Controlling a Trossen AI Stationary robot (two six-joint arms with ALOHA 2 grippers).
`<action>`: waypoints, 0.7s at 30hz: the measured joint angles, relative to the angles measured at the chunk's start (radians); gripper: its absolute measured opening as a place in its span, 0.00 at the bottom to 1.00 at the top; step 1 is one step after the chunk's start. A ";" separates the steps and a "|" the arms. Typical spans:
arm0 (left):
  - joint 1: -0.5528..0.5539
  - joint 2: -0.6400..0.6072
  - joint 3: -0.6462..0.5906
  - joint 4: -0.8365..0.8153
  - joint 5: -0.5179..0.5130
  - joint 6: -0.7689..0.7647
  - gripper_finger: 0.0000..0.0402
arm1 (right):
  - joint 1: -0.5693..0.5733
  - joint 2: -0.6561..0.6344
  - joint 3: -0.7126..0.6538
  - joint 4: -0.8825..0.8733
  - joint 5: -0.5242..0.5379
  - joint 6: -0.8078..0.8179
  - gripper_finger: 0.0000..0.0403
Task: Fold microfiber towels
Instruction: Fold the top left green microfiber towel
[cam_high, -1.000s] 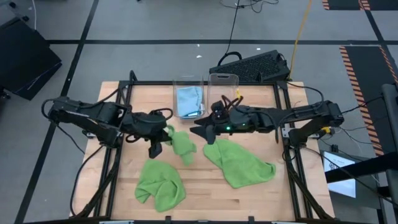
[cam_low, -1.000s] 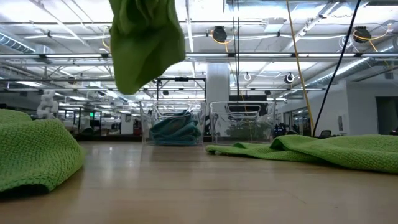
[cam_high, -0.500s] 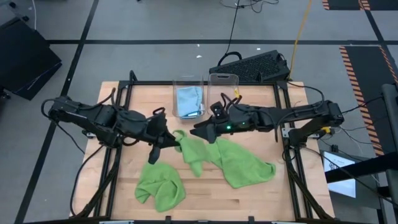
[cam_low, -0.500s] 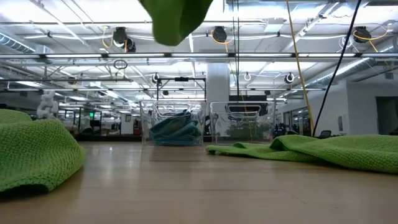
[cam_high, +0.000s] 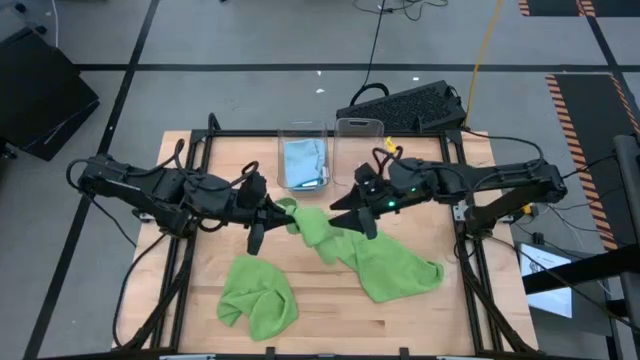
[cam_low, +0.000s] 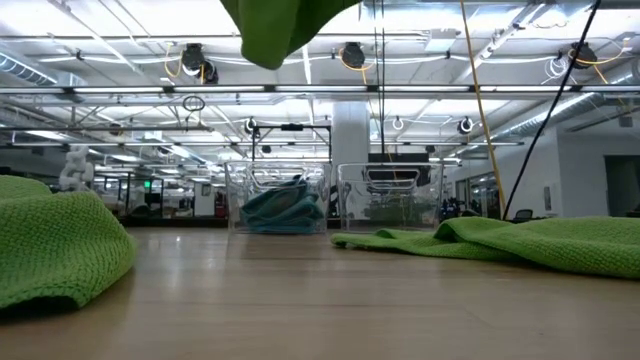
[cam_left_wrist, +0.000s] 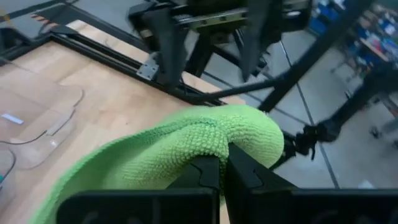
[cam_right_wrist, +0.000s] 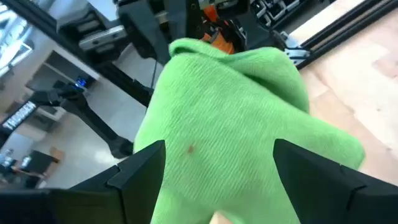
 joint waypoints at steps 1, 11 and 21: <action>0.000 0.005 0.000 0.008 -0.012 -0.010 0.01 | -0.002 -0.011 0.000 -0.010 -0.001 -0.013 0.74; 0.027 0.086 0.000 0.144 -0.051 -0.005 0.01 | -0.005 -0.045 0.000 -0.106 -0.042 -0.065 0.88; 0.038 0.199 0.101 0.218 -0.045 0.042 0.01 | -0.005 -0.041 -0.050 -0.036 -0.131 -0.039 0.88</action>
